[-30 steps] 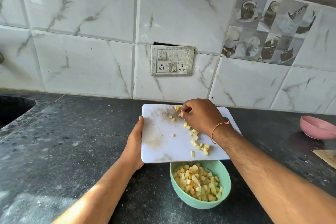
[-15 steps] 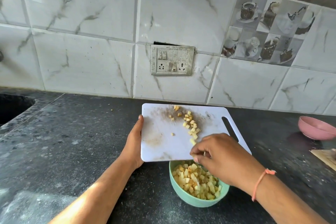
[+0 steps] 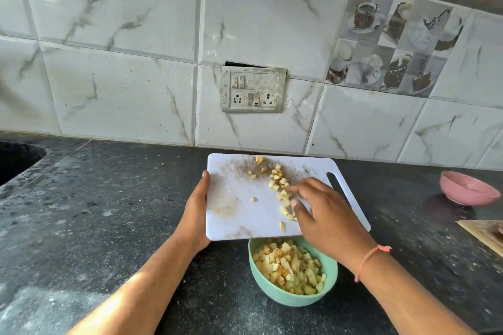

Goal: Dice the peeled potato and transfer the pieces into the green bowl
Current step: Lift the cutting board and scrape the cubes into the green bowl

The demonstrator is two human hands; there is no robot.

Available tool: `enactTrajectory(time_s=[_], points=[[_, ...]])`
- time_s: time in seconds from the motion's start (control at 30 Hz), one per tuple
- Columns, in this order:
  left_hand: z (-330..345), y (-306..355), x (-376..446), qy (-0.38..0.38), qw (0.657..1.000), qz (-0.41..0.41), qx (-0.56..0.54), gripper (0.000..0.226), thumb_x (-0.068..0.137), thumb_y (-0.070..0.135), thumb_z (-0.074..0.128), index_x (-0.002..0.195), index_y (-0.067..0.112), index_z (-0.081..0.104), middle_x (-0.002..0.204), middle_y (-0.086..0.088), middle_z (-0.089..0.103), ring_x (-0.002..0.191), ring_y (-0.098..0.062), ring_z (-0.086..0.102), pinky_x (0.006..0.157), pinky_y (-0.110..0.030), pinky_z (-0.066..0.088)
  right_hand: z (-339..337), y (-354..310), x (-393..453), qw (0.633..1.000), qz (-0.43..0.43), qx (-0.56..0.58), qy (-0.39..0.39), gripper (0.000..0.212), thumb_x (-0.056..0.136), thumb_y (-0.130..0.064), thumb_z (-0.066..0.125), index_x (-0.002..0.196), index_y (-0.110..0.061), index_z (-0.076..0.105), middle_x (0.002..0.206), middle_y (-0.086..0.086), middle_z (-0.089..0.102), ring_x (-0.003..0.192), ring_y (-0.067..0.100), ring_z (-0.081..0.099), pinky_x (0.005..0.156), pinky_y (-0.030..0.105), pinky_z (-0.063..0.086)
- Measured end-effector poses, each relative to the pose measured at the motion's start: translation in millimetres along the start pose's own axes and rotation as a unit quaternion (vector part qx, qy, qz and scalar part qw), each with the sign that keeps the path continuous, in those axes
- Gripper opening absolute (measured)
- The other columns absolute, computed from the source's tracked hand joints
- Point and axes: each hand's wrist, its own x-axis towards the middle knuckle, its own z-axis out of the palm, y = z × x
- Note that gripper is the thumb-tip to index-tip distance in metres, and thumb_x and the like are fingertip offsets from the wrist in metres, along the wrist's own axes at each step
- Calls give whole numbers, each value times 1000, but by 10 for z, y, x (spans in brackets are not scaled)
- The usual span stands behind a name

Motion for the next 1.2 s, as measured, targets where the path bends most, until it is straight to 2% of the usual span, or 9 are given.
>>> enactTrajectory(time_s=[0.1, 0.27, 0.37, 0.57, 0.83, 0.93, 1.0, 1.1, 1.2], points=[[5, 4, -13, -6, 1000, 4, 5, 64, 103, 63, 40, 139, 16, 64, 132, -20, 71, 119, -41, 70, 98, -59, 55, 135, 93, 327, 999, 17, 30, 37, 42, 108, -30, 48, 149, -23, 49, 150, -11, 47, 139, 6, 41, 107, 0, 15], [9, 15, -22, -3, 1000, 4, 4, 67, 103, 65, 40, 141, 15, 64, 135, -21, 69, 123, -43, 68, 106, -62, 50, 237, 153, 882, 992, 9, 123, -11, 52, 110, -42, 41, 160, -30, 33, 165, -15, 32, 149, 5, 32, 122, 30, 29], [9, 9, -22, -5, 1000, 3, 2, 69, 103, 65, 39, 142, 13, 64, 137, -22, 68, 126, -43, 66, 113, -63, 45, 309, 126, 983, 988, -30, 144, -52, 50, 109, -43, 41, 158, -35, 37, 164, -14, 35, 148, 1, 33, 124, 36, 29], [-5, 6, -26, -6, 1000, 1, 20, 71, 105, 64, 36, 143, 10, 63, 137, -23, 67, 128, -43, 64, 114, -61, 44, 272, 106, 567, 973, -117, 179, -91, 39, 112, -25, 44, 149, -30, 54, 155, -16, 49, 147, -3, 34, 124, 33, 30], [-10, -6, -11, 15, 999, 9, 34, 69, 104, 64, 39, 140, 12, 64, 131, -22, 71, 118, -41, 70, 98, -55, 55, 109, 13, -256, 940, -120, 269, -173, 30, 110, -15, 47, 129, -14, 71, 133, -9, 68, 137, 10, 54, 112, 39, 47], [1, 12, -18, 25, 999, 12, 24, 63, 104, 63, 40, 136, 16, 67, 127, -19, 73, 111, -39, 74, 91, -55, 58, 35, -1, -311, 933, -115, 305, -151, 28, 109, -18, 49, 122, -13, 74, 120, -4, 73, 121, 22, 66, 102, 48, 52], [-16, 11, 0, 32, 999, 13, 18, 63, 104, 64, 42, 137, 16, 66, 130, -20, 72, 115, -41, 72, 98, -60, 55, -12, 14, -250, 928, -102, 341, -113, 28, 109, -19, 49, 121, -12, 73, 119, 0, 74, 115, 30, 68, 102, 54, 53], [-29, 1, 17, 31, 999, 9, 14, 64, 104, 64, 41, 138, 16, 66, 130, -20, 72, 119, -42, 70, 102, -62, 52, -42, 35, -129, 928, -86, 355, -76, 29, 109, -16, 47, 125, -11, 71, 125, -1, 73, 129, 23, 61, 113, 48, 46], [-41, 0, 24, 24, 1000, 2, 11, 67, 104, 66, 41, 141, 15, 65, 133, -21, 71, 122, -44, 68, 107, -64, 49, 8, -5, -96, 933, -79, 331, -116, 32, 110, -20, 45, 134, -18, 67, 139, -9, 66, 143, 11, 47, 120, 40, 38]])
